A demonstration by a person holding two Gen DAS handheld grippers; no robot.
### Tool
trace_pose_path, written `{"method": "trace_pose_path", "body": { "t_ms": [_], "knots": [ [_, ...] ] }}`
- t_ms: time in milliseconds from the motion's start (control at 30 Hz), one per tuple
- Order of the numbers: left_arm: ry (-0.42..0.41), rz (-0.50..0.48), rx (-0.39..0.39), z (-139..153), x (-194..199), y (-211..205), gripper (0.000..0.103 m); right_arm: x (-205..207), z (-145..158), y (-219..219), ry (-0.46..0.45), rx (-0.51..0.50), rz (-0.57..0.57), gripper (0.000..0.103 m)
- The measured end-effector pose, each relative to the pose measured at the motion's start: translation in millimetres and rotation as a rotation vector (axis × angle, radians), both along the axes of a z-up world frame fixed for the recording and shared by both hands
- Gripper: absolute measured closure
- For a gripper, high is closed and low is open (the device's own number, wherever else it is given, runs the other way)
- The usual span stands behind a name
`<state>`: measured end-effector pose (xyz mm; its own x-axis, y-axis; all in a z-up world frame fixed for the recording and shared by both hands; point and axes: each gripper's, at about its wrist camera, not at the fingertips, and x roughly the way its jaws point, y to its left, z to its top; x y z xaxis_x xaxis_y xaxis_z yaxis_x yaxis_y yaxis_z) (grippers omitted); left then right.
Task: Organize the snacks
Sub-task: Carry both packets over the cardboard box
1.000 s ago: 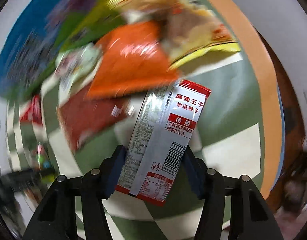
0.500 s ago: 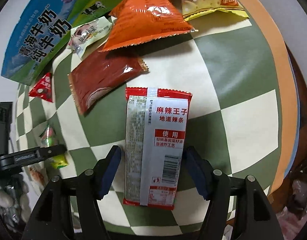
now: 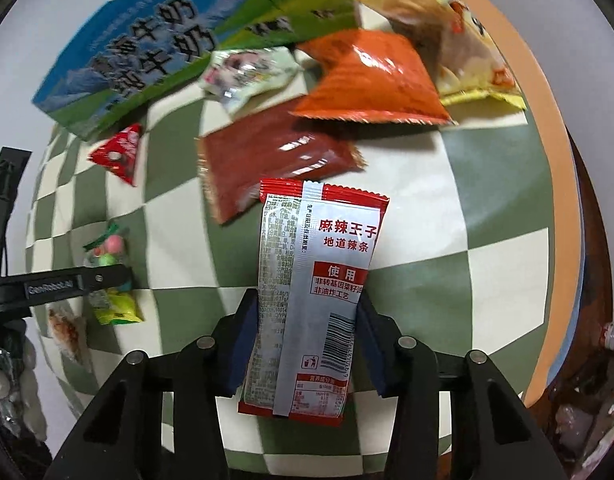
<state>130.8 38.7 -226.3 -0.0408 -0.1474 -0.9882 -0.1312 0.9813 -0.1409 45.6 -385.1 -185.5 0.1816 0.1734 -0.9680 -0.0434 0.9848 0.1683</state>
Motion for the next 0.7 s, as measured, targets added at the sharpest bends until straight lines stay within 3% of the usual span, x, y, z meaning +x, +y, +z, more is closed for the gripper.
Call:
{"method": "trace_pose_path", "body": {
  "t_ms": [167, 300, 467, 567, 700],
  "knots": [
    [-0.066, -0.024, -0.053, 41.5, 1.4, -9.4, 0.056, 17.2, 29.0, 16.6, -0.038, 0.056, 0.033, 0.055],
    [-0.173, -0.035, -0.132, 104.1, 15.7, -15.5, 0.056, 20.6, 68.2, 17.4, -0.09, 0.119, 0.053, 0.055],
    [-0.292, -0.052, -0.18, 178.3, 58.7, -22.5, 0.056, 58.5, 126.3, 39.4, -0.2, 0.193, 0.076, 0.055],
    [-0.33, -0.057, -0.139, 199.1, 85.0, -27.8, 0.056, 95.0, 163.5, 38.0, -0.275, 0.204, 0.091, 0.055],
    [-0.337, -0.05, -0.082, 202.2, 134.9, -35.2, 0.056, 155.2, 182.5, 55.6, -0.342, 0.15, 0.119, 0.055]
  ]
}}
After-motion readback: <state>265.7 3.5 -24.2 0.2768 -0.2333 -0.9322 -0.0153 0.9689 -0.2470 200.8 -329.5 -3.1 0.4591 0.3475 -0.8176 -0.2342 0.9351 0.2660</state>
